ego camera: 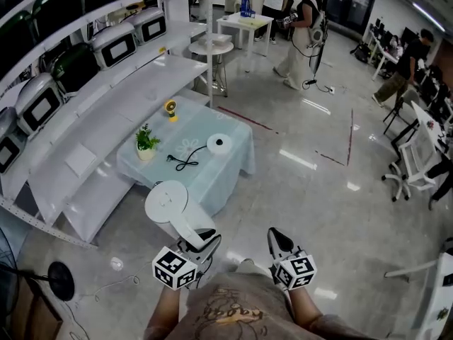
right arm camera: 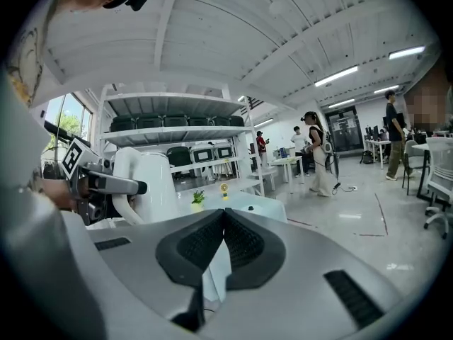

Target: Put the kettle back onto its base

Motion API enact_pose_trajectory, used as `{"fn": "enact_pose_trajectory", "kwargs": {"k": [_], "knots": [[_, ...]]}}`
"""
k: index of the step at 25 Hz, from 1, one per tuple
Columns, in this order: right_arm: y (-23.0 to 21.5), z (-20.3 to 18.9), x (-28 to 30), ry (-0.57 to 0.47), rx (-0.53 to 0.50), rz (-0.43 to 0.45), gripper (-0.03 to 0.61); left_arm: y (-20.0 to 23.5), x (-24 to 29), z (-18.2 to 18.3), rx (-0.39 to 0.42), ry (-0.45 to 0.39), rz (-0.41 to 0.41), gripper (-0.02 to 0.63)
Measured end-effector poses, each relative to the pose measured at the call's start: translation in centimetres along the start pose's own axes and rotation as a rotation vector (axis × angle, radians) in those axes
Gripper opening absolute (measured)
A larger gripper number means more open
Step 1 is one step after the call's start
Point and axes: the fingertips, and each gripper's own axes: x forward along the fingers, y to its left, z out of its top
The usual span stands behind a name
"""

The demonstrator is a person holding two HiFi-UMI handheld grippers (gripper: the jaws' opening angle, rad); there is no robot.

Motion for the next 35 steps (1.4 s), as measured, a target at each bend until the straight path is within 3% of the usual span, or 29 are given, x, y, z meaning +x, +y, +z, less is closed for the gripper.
{"fn": "enact_pose_trajectory", "kwargs": {"k": [14,35], "knots": [[-2.5,1.9,6.8,-0.023,-0.001,-0.016,0.002,6.1,3.9,1.5,-0.009,-0.01,-0.007,0.095],[-14.4,9.7,23.9,-0.004,-0.022,0.084,0.002,19.6,17.2,9.7,-0.038,-0.038,0.108,0.095]]}}
